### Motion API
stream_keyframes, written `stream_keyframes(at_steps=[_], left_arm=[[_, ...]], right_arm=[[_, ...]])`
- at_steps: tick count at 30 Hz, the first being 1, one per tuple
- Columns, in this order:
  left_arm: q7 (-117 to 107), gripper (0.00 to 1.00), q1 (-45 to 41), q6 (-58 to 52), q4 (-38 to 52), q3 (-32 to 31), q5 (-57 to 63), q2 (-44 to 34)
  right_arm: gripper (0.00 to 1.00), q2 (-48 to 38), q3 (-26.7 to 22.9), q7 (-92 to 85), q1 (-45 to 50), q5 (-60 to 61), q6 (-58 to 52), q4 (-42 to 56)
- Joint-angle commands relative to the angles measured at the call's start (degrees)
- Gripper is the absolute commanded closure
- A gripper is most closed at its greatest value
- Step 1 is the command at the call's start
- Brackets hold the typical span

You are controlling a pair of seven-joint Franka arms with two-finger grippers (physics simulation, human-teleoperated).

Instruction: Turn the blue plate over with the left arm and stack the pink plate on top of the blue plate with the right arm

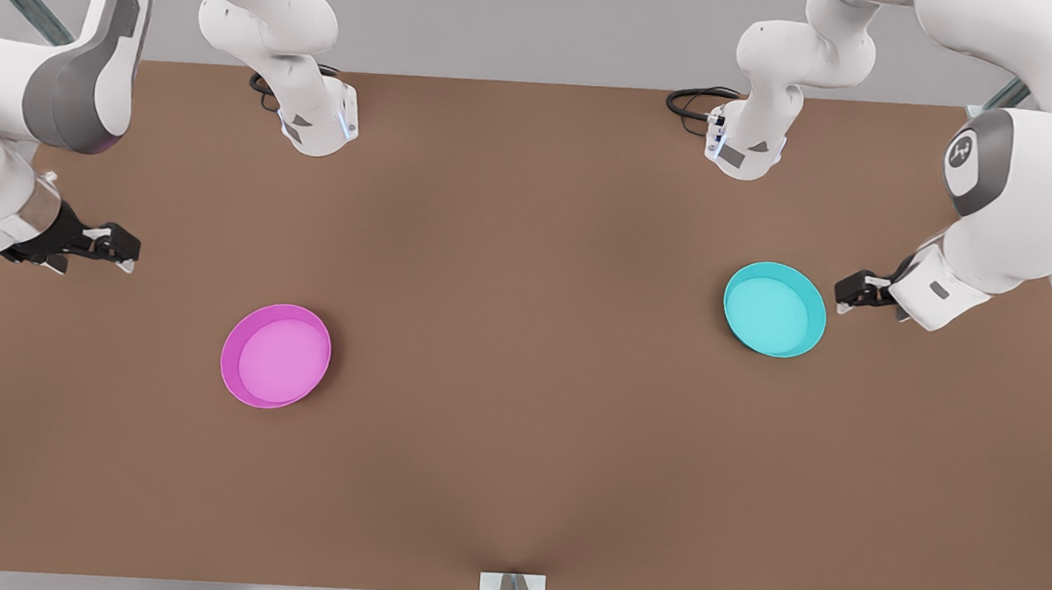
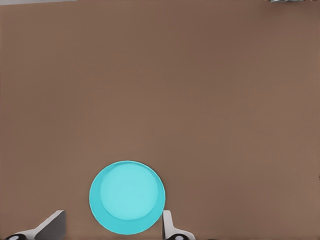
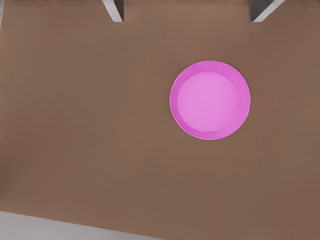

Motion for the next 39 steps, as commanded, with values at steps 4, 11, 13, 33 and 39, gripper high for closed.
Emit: stream_keyframes(at_steps=[4, 11, 13, 33, 39], left_arm=[[0.72, 0.0, -0.14, -0.48, 1.06, -0.28, -0.42, 1.12], [10.3, 0.01, 0.03, 4.71, -14.32, 10.88, -22.03, 2.62], [18.57, 0.01, -0.06, 6.72, -21.88, 13.96, -27.31, 2.18], [41.33, 0.05, 3.46, 27.74, -41.66, 24.33, -32.67, 11.93], [41.51, 0.13, 3.46, 29.76, -44.47, 24.41, -34.52, 14.04]], right_arm=[[0.0, 0.15, -0.01, 0.07, -0.02, -0.05, 0.09, -0.1], [0.0, 0.5, -0.01, 0.16, -0.02, -0.05, 0.26, -0.19], [0.0, 0.5, -0.1, 0.16, -0.11, 0.12, 0.53, -0.28], [0.0, 0.76, -0.18, -0.02, -0.11, 0.83, -0.7, -0.89], [0.0, 0.76, -0.18, -0.02, -0.11, 0.83, -0.79, -0.89]])
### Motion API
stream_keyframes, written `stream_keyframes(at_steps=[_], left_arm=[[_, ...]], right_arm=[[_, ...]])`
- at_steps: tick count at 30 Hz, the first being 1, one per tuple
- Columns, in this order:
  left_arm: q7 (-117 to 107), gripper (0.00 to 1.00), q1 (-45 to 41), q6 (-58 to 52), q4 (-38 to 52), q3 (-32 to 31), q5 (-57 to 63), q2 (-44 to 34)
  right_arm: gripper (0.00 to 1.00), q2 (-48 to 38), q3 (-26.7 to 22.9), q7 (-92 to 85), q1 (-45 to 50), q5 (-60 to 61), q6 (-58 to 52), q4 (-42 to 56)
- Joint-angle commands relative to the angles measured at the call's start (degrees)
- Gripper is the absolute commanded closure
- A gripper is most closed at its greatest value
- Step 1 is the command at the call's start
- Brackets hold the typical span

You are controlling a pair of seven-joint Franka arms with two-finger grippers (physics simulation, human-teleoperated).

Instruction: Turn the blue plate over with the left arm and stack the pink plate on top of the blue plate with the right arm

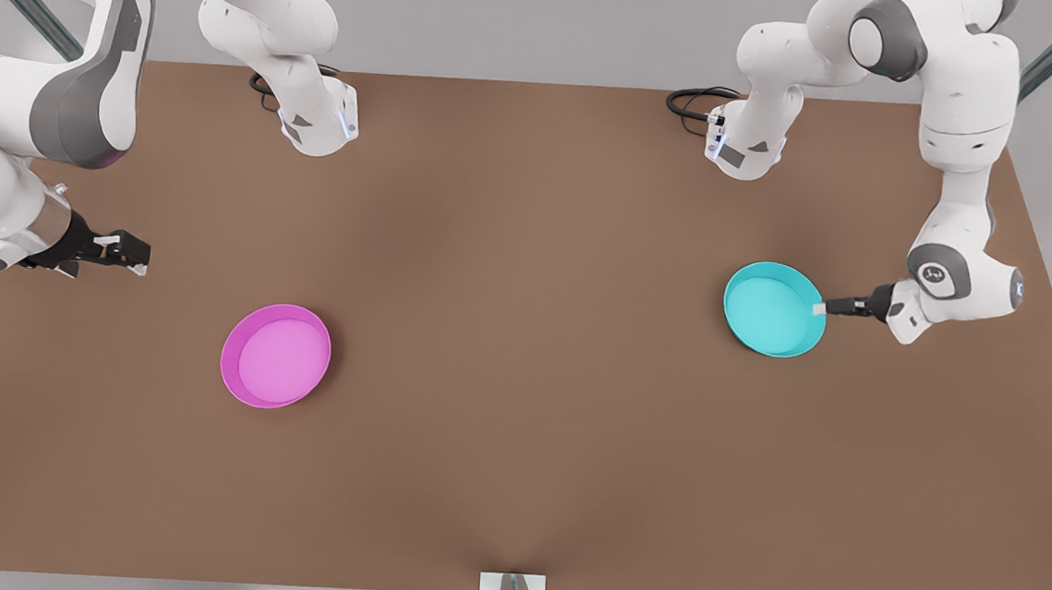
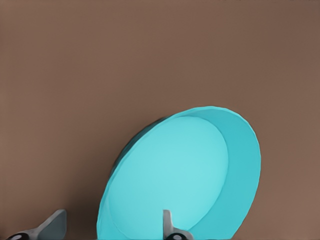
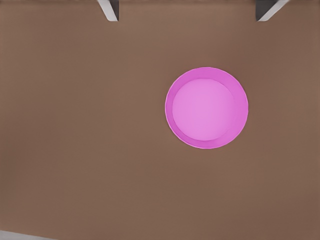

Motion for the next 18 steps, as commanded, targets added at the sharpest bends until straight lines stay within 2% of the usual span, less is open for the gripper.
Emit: stream_keyframes(at_steps=[1, 3, 6, 7, 18], left_arm=[[0.01, 0.2, 0.0, 0.12, 0.02, 0.0, -1.16, 0.18], [0.1, 0.23, 0.0, -0.14, -0.16, 0.0, -1.16, 0.88], [0.1, 0.39, 0.0, 0.56, -0.95, 0.0, -1.16, 0.97], [0.1, 0.47, 0.0, 0.65, -0.95, -0.09, -1.08, 1.06], [0.8, 0.54, -0.26, 6.36, -1.74, -2.2, 0.42, 1.85]], right_arm=[[0.0, 0.0, -0.03, 0.0, 0.02, 0.0, 0.0, 0.0], [0.0, 0.0, -0.03, 0.0, 0.02, 0.0, -0.09, 0.0], [0.0, 0.0, -0.02, 0.0, 0.02, 0.0, -0.09, 0.0], [0.0, 0.0, 0.06, 0.0, 0.02, 0.0, -0.09, 0.0], [0.0, 0.0, -0.03, 0.09, 0.02, 0.09, -0.18, -0.09]])
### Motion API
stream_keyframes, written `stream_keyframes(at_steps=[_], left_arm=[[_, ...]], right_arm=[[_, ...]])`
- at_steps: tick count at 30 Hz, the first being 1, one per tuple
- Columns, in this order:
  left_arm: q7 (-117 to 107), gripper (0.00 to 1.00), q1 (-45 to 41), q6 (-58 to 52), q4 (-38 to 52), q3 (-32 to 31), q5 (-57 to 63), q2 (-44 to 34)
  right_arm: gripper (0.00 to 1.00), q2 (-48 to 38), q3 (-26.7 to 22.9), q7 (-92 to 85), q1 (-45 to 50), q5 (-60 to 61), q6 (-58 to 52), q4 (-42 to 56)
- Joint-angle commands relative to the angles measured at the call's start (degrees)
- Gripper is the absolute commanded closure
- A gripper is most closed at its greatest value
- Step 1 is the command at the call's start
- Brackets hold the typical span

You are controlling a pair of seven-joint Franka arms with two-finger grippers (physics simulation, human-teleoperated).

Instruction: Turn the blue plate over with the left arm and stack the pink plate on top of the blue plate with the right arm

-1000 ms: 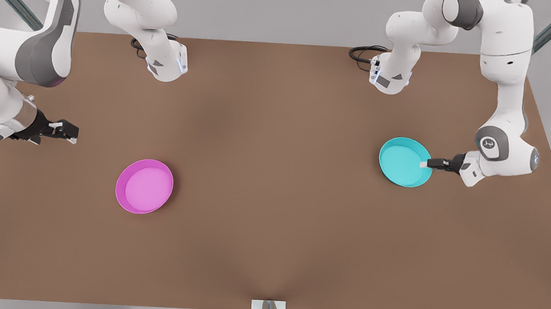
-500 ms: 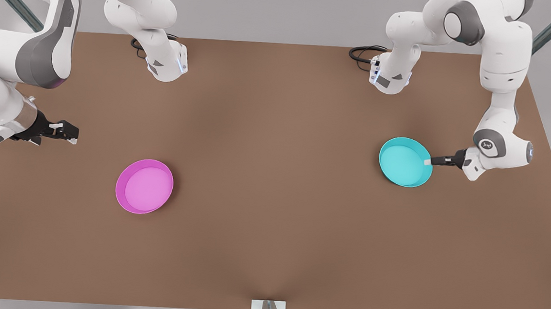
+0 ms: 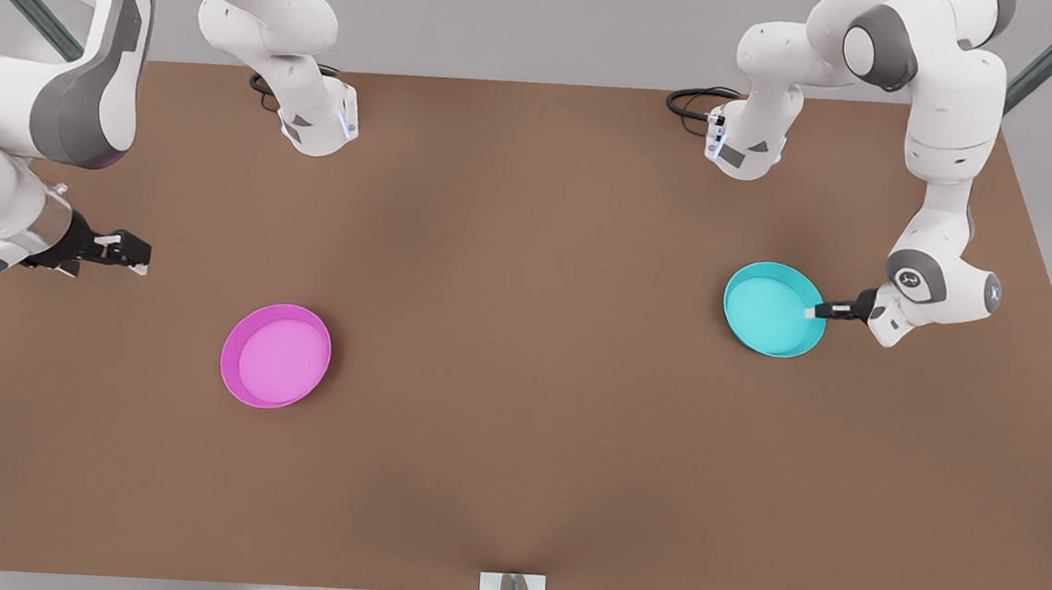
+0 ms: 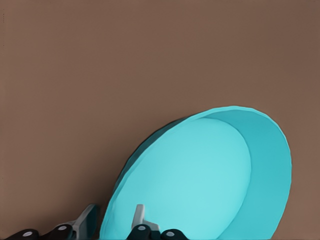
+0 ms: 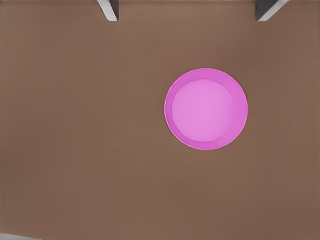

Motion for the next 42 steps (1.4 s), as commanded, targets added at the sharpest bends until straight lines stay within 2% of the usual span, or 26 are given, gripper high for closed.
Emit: stream_keyframes(at_steps=[1, 5, 6, 12, 21, 35, 38, 42], left_arm=[[0.01, 0.54, 0.02, 0.13, 0.0, -0.06, 0.35, 0.13], [0.27, 0.57, 0.02, 0.31, 0.09, -0.06, 0.35, 0.57], [0.27, 0.62, 0.02, 0.31, 0.09, -0.06, 0.35, 0.66], [0.27, 0.63, 0.02, 0.22, 0.09, -0.49, 0.35, 0.66], [0.27, 0.78, 0.02, 0.22, 0.09, -0.41, 0.26, 0.75], [0.27, 0.79, 0.02, -2.33, 2.37, -0.14, 0.26, 0.22], [0.09, 0.79, -0.07, -5.23, 4.57, 0.3, 0.26, -0.39], [-3.86, 0.79, -0.42, -12.87, 13.36, -0.05, 3.16, -0.66]], right_arm=[[0.0, 0.0, 0.05, 0.0, 0.02, 0.0, 0.0, 0.09], [0.0, 0.0, 0.05, 0.0, 0.02, 0.0, 0.0, 0.09], [0.0, 0.0, -0.04, 0.0, 0.02, 0.0, 0.0, 0.0], [0.0, 0.0, 0.05, 0.0, 0.02, 0.0, 0.0, 0.09], [0.0, 0.09, 0.05, -0.09, 0.11, 0.0, -0.08, 0.09], [0.0, 0.97, 0.32, 0.0, 0.55, 0.09, 0.27, 1.76], [0.0, 0.97, 0.4, 0.09, 0.72, 0.09, 0.27, 1.76], [0.0, 0.97, 0.49, 0.09, 0.72, 0.09, 0.35, 1.67]])
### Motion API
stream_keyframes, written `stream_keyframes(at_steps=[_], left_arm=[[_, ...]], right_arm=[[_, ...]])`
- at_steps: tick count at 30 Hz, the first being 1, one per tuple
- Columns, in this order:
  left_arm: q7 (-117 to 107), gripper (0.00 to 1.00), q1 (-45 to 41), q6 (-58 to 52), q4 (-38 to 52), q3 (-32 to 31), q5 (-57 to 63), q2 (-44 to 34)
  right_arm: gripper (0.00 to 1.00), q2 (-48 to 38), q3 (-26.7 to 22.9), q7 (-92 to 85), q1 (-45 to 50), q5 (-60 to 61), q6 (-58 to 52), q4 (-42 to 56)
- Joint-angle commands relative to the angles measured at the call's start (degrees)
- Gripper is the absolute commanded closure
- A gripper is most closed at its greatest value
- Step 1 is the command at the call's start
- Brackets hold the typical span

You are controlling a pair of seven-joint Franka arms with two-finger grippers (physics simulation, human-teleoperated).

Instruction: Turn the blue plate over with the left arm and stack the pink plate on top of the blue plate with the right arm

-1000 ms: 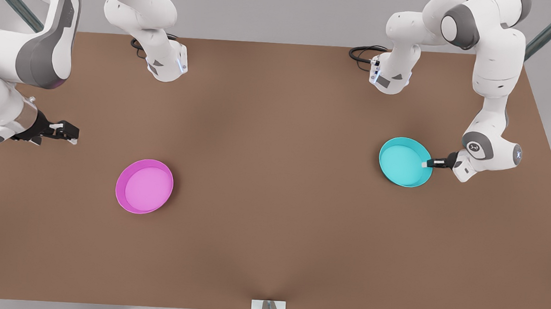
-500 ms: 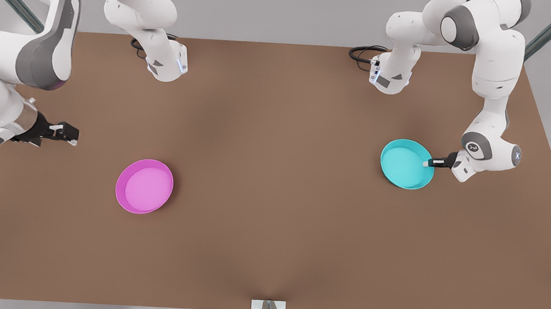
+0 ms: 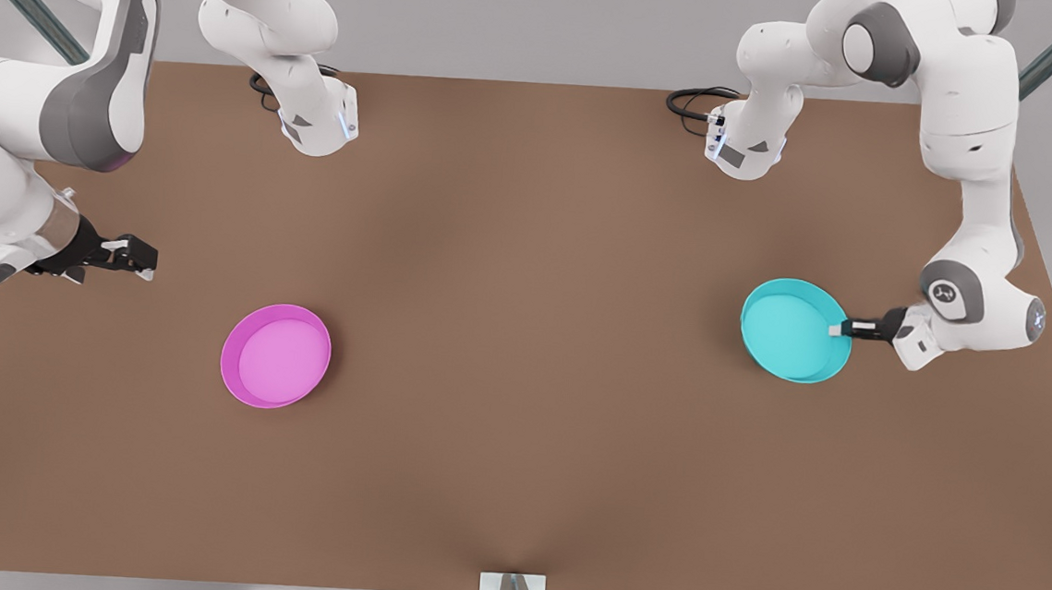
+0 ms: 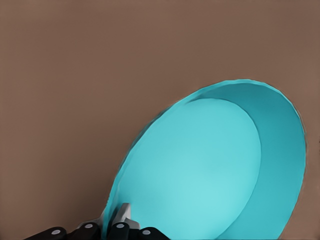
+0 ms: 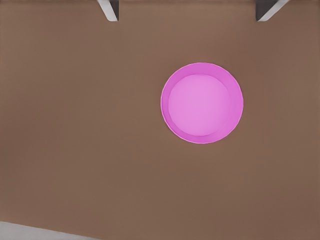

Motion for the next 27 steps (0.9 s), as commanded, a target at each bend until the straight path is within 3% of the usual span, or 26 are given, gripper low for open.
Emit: stream_keyframes(at_steps=[1, 5, 17, 27], left_arm=[[-0.86, 0.79, -0.21, -1.26, 1.03, -0.23, -1.62, 0.01], [-8.32, 0.79, -1.62, -1.88, 2.26, -4.0, 3.47, -1.49], [-51.83, 0.79, -1.97, -6.89, 21.51, -28.0, 26.41, -1.75], [-68.27, 0.79, -14.18, -6.89, 25.55, -28.18, 47.59, -2.19]], right_arm=[[0.0, -0.04, 0.0, 0.0, -0.01, 0.0, 0.0, 0.0], [0.0, -0.04, 0.0, -0.18, -0.1, 0.0, -0.08, 0.0], [0.0, 0.58, 0.08, 0.09, -0.01, 0.09, 0.0, 0.09], [0.0, 0.75, -0.09, -0.62, -0.54, 0.09, -0.35, 0.79]])
